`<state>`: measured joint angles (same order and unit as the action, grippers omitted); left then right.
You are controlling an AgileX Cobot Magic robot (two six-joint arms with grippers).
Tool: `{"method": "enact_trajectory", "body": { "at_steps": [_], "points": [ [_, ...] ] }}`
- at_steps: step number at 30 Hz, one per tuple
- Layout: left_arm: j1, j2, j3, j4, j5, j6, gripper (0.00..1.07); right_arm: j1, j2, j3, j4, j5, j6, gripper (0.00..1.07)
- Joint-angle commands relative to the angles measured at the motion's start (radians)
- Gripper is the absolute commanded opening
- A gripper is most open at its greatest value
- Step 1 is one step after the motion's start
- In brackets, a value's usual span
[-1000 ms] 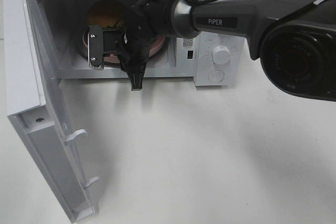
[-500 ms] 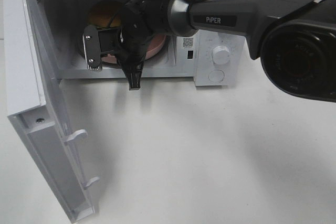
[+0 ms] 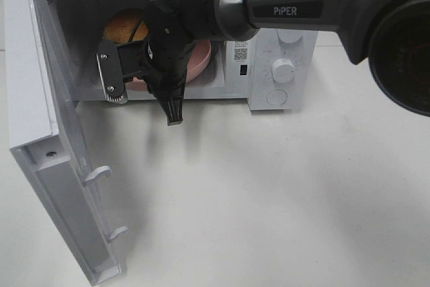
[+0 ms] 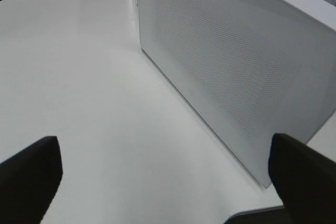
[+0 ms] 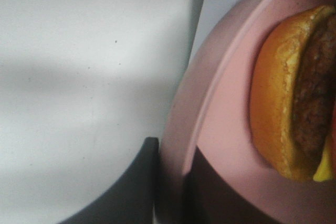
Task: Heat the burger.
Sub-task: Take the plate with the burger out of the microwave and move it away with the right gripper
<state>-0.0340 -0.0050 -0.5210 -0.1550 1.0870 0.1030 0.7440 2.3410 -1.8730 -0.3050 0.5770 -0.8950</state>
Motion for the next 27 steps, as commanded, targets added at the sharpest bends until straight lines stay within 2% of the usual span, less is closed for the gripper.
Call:
{"method": "enact_trajectory", "body": {
  "at_steps": [1,7,23,27],
  "points": [
    [0.002,-0.016,0.000,-0.003,-0.013,0.003,1.00,0.016,-0.045,0.035,-0.016,-0.034,-0.008,0.00],
    [0.002,-0.016,0.000,-0.003,-0.013,0.003,1.00,0.039,-0.123,0.169,-0.015,-0.097,-0.008,0.00],
    [0.002,-0.016,0.000,-0.003,-0.013,0.003,1.00,0.098,-0.271,0.394,-0.019,-0.120,0.054,0.00],
    [0.002,-0.016,0.000,-0.003,-0.013,0.003,1.00,0.110,-0.328,0.479,-0.043,-0.123,0.089,0.00]
  ]
}}
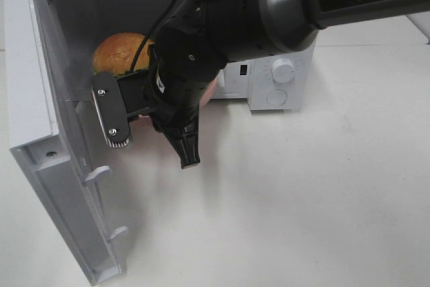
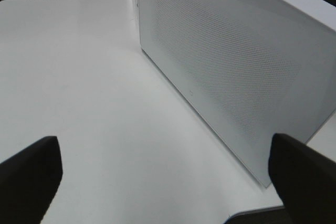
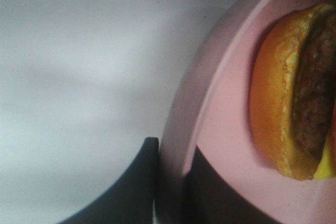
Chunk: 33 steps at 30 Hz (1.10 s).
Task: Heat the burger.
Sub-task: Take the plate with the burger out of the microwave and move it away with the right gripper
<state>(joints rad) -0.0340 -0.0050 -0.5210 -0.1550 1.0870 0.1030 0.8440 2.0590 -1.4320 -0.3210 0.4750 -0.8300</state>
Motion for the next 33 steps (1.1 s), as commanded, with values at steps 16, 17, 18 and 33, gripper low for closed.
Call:
{"method": "enact_trajectory", "body": {
  "at_steps": [16,17,18,33],
  "points": [
    [0.002,-0.016,0.000,-0.003,-0.013,0.003,1.00,0.021,-0.282,0.365,-0.032,-0.129,0.038,0.00],
    [0.002,-0.016,0.000,-0.003,-0.013,0.003,1.00,0.021,-0.282,0.365,-0.032,-0.129,0.038,0.00],
    [0.002,-0.016,0.000,-0.003,-0.013,0.003,1.00,0.021,-0.293,0.384,-0.038,-0.137,0.038,0.00],
    [0.002,-0.016,0.000,-0.003,-0.013,0.003,1.00,0.021,-0.522,0.653,-0.057,-0.231,0.041,0.00]
  ]
}}
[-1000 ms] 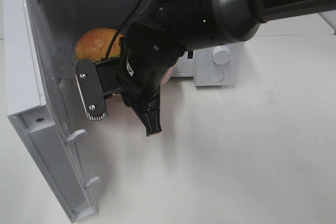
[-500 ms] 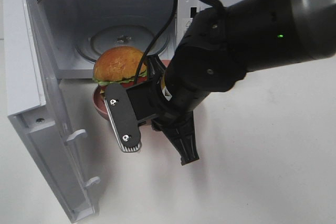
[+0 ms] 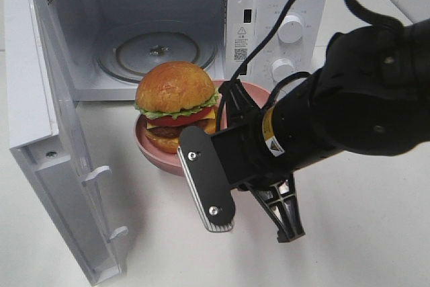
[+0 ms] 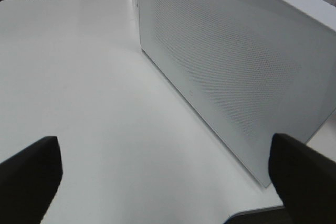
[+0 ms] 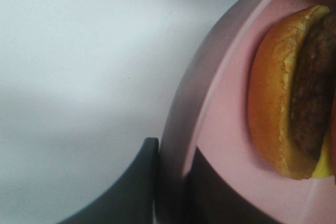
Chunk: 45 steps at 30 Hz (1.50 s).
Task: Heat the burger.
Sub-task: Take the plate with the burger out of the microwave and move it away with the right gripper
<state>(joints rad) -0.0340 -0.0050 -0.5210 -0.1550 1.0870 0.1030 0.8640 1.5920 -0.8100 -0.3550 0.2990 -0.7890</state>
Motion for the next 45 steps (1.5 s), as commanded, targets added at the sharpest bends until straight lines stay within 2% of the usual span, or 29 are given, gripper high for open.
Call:
{"method": "enact_trajectory", "body": {
  "at_steps": [1,9,12,18,29,30,32,35,45],
  "points": [
    [0.002,-0.016,0.000,-0.003,-0.013,0.003,1.00,0.001,-0.086,0.067,-0.033,-0.055,0.000,0.00],
    [0.002,-0.016,0.000,-0.003,-0.013,0.003,1.00,0.001,-0.222,0.184,-0.048,-0.054,0.000,0.00],
    [0.002,-0.016,0.000,-0.003,-0.013,0.003,1.00,0.001,-0.239,0.197,-0.053,-0.054,0.000,0.00],
    [0.002,-0.016,0.000,-0.003,-0.013,0.003,1.00,0.001,-0.350,0.275,-0.119,-0.043,0.056,0.00],
    [0.002,-0.016,0.000,-0.003,-0.013,0.003,1.00,0.001,-0.494,0.364,-0.306,0.065,0.366,0.00],
    [0.002,-0.016,0.000,-0.003,-0.013,0.003,1.00,0.001,-0.514,0.375,-0.355,0.089,0.442,0.00],
    [0.002,-0.016,0.000,-0.003,-0.013,0.003,1.00,0.001,-0.520,0.378,-0.374,0.099,0.473,0.00],
    [0.002,-0.016,0.000,-0.003,-0.013,0.003,1.00,0.001,-0.533,0.399,-0.468,0.147,0.620,0.00],
    [0.002,-0.016,0.000,-0.003,-0.013,0.003,1.00,0.001,-0.533,0.409,-0.584,0.273,0.916,0.00]
  ]
}}
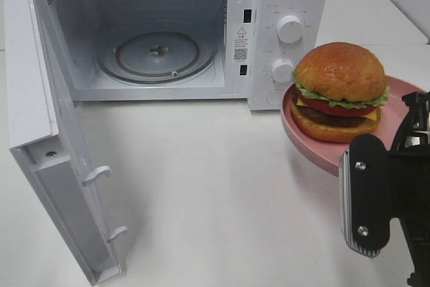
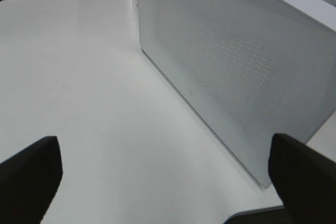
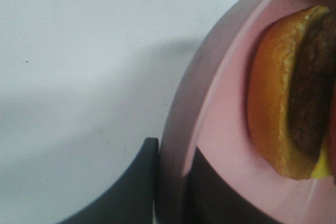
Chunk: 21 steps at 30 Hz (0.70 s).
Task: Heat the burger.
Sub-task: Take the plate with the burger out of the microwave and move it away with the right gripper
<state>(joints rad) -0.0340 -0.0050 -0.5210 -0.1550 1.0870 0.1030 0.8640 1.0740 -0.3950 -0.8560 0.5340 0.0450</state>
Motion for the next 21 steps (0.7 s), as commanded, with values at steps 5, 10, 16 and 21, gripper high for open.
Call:
{"method": "enact_trajectory", "body": {
  "at_steps": [5,10,16,21],
  "points": [
    [0.002,-0.016,0.000,-0.003,-0.013,0.003,1.00,0.001,-0.015,-0.006,-0.113,0.129,0.170,0.00],
    [0.002,-0.016,0.000,-0.003,-0.013,0.003,1.00,0.000,-0.015,-0.006,-0.115,0.188,0.250,0.00],
    [0.002,-0.016,0.000,-0.003,-0.013,0.003,1.00,0.000,-0.009,-0.006,-0.128,0.241,0.401,0.00],
    [0.002,-0.016,0.000,-0.003,-0.013,0.003,1.00,0.000,0.058,-0.006,-0.173,0.298,0.537,0.00]
  ]
}}
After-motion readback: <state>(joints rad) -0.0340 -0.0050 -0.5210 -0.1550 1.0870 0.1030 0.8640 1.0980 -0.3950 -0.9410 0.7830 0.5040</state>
